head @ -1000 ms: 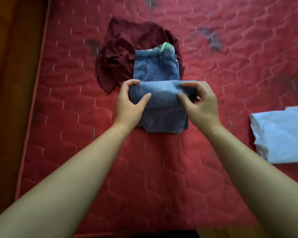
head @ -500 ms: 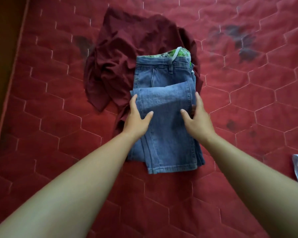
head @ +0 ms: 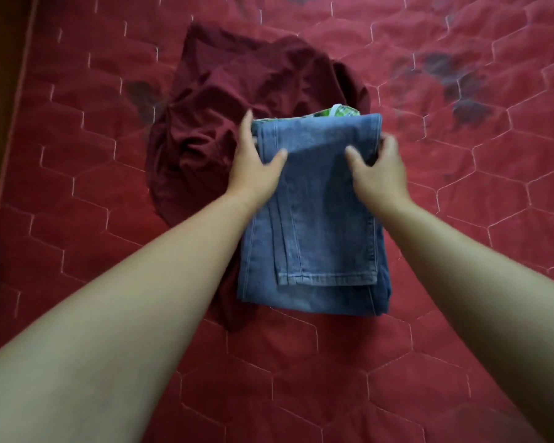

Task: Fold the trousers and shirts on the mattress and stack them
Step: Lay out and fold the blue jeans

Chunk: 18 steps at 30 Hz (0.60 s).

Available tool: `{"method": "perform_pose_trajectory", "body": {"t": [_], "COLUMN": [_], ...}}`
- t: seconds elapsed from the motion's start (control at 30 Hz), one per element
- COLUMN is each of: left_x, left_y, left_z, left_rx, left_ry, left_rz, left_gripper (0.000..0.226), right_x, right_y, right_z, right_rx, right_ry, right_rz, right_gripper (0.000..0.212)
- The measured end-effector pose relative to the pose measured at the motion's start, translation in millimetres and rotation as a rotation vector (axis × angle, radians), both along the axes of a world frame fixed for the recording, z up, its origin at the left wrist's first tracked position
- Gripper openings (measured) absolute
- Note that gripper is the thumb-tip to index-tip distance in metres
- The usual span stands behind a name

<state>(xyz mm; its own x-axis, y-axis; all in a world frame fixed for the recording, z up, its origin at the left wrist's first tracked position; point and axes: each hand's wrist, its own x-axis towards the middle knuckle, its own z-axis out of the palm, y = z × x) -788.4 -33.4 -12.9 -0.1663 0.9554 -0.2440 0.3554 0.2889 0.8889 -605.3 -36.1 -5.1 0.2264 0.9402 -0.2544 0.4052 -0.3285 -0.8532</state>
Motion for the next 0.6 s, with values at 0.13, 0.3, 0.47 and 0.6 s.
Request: {"method": "perform_pose_trajectory", "body": {"t": [0.13,0.3,0.47,0.6], "left_x": [5.5,22.7,10.2,0.8], "left_y": [-62.1,-104.2,-144.5,-152.0], "left_z": [-33.7,-39.3,-26.3,-20.8], "left_rx": [-0.206,-0.216,-0.108,-0.129], "left_ry": [0.299,0.245,0.23,0.732], "left_rz": [-0.066,-0.139,-0.15,-0.312], "left_gripper": [0.085,0.08,0.066,0.074], "right_x": [0.7,0.2,3.5,9.6], "right_y": [-48.2,-93.8,-124.3,-116.3], "right_z": [-24.0,-26.1,-17.5,-10.6], "right_rx": [-0.163,-0.114,-0.191,0.047], "right_ry": [-0.193,-0.275,-0.319,-0.538], "right_rz": [0.1,0.052,0.095,0.123], "right_gripper": [0.058,0.048,0.063,0.076]}}
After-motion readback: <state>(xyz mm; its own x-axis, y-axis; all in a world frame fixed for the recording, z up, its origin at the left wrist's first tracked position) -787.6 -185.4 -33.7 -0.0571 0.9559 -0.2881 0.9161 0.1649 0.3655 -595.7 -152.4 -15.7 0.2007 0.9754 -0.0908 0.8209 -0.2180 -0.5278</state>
